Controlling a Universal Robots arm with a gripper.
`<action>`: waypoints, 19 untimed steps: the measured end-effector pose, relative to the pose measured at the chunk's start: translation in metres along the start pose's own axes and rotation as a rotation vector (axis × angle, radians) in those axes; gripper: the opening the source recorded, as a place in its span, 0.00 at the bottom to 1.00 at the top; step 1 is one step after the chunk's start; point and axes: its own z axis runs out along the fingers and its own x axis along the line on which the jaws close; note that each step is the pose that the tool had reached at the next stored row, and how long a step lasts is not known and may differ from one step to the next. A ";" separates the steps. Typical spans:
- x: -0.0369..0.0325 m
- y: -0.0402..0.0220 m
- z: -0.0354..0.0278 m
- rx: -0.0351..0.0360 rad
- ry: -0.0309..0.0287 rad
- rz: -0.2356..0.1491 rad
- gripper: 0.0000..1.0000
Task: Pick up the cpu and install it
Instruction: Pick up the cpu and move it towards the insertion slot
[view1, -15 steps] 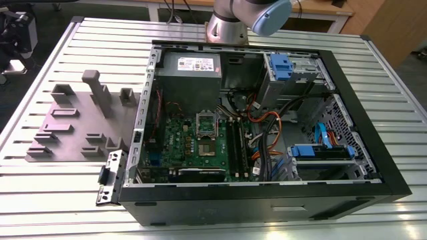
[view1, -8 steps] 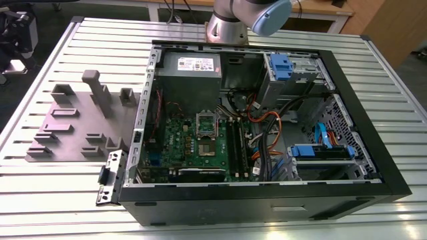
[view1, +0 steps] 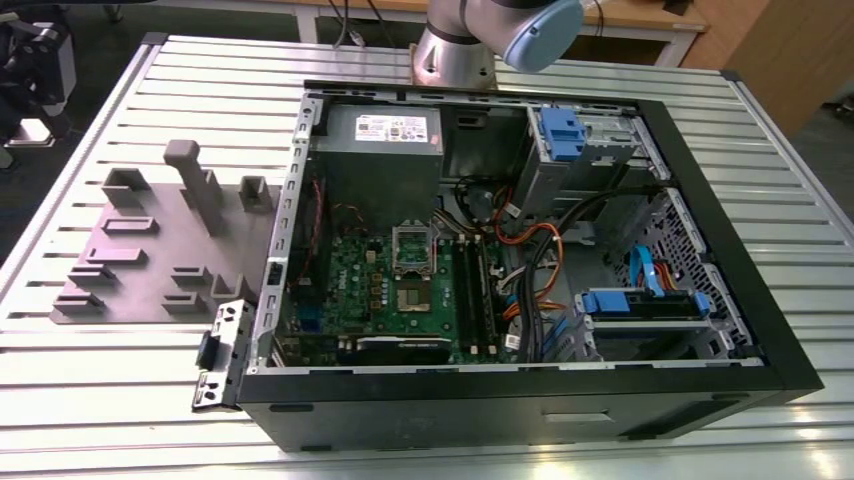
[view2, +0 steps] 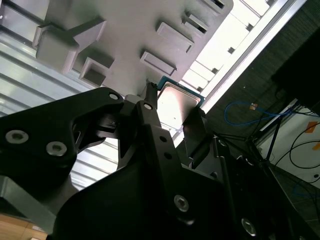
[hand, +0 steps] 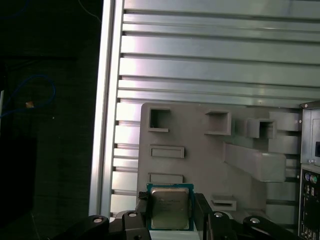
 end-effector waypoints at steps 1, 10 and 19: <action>0.0000 0.0000 -0.0001 0.0000 0.0000 0.000 0.45; -0.0012 0.0000 -0.0015 0.0001 0.0001 0.000 0.45; -0.0020 0.0000 -0.0015 0.0001 0.0002 0.000 0.45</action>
